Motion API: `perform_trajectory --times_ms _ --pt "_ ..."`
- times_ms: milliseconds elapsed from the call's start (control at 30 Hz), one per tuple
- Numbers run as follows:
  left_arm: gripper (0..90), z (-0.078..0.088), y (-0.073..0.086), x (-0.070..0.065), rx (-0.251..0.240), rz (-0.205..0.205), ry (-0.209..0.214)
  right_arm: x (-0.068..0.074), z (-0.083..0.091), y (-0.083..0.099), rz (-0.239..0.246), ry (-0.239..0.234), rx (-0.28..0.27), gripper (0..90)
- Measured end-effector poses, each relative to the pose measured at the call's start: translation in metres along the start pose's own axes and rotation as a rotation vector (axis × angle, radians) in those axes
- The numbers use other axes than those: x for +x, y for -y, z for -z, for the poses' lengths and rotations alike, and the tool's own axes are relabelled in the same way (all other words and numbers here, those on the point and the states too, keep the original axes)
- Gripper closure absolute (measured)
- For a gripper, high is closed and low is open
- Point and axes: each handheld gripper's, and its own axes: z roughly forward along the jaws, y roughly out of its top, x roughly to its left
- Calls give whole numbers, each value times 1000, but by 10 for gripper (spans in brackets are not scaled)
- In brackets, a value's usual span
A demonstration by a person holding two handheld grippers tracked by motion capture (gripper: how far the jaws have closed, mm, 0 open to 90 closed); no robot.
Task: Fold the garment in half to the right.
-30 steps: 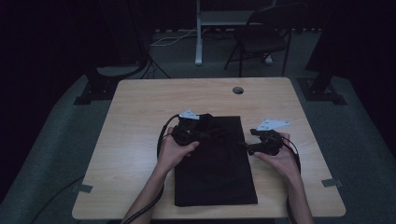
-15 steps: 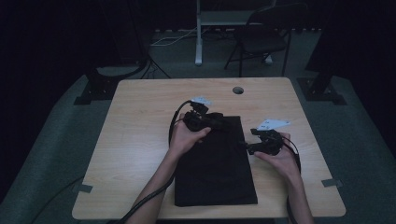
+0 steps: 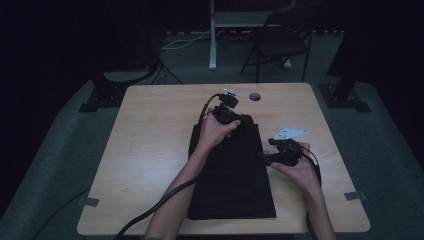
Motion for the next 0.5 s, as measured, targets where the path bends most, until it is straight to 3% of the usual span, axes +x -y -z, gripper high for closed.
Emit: perform_trajectory --times_ms 133,300,400,500 --pt "836 -15 1 3 31 21 -22 -1 1 0 -2 3 0 248" --pt "753 -29 6 6 58 42 -16 -1 1 0 -5 5 -3 248" --pt "667 -25 7 7 38 46 21 -1 1 0 -6 6 -5 248" --pt "533 -10 6 8 -31 43 40 -2 2 0 -13 10 -8 248"
